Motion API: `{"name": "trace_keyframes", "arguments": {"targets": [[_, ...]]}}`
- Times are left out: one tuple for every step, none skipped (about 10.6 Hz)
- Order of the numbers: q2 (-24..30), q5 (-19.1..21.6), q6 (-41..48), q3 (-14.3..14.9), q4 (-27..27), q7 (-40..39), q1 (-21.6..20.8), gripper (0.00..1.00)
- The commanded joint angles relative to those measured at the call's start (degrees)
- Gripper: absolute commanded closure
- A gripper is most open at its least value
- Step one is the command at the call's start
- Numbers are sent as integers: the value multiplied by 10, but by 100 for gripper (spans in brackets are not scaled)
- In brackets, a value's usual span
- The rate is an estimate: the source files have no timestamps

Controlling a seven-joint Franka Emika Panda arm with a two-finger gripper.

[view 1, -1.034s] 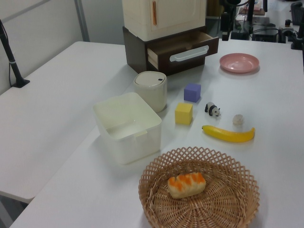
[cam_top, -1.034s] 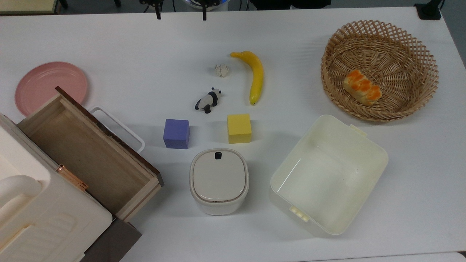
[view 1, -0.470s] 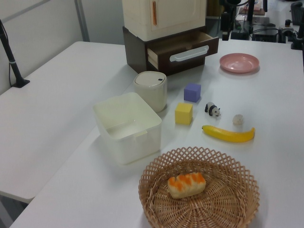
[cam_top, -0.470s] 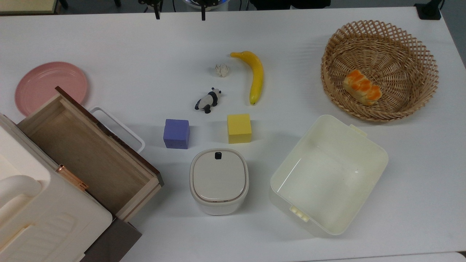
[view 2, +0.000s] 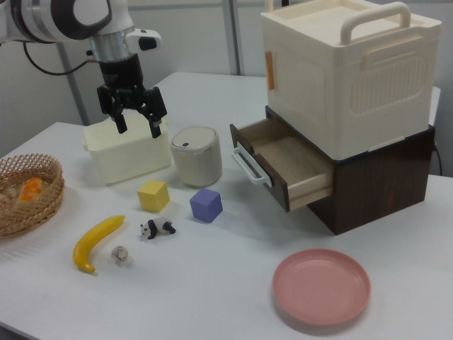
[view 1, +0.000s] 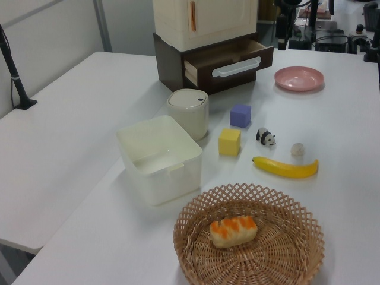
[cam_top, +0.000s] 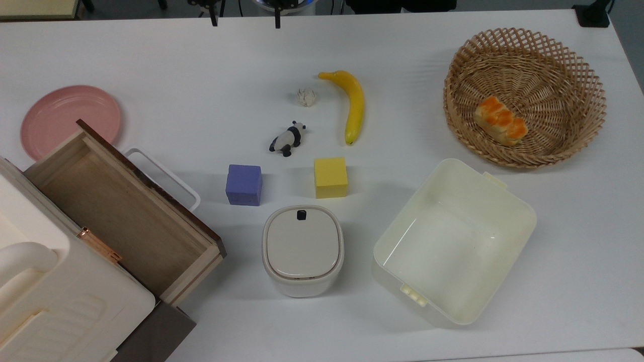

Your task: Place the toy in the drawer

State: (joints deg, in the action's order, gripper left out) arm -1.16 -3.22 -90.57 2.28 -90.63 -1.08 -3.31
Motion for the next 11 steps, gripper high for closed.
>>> {"name": "trace_keyframes", "arguments": {"targets": [[12, 5, 2, 3, -9, -14, 16, 0], [12, 5, 0, 3, -9, -14, 19, 0], [12, 4, -1, 3, -16, -15, 23, 0], [12, 5, -14, 3, -20, -15, 27, 0], [12, 5, -19, 3, -26, -15, 29, 0], [12, 4, -23, 3, -30, -15, 32, 0], [12, 5, -25, 3, -38, -15, 40, 0], [12, 5, -24, 4, -49, -14, 39, 0], [12, 5, -25, 3, -69, -14, 37, 0], [11, 5, -37, 2, -81, -14, 34, 0], [11, 5, -63, 1, -106, -14, 31, 0]]}}
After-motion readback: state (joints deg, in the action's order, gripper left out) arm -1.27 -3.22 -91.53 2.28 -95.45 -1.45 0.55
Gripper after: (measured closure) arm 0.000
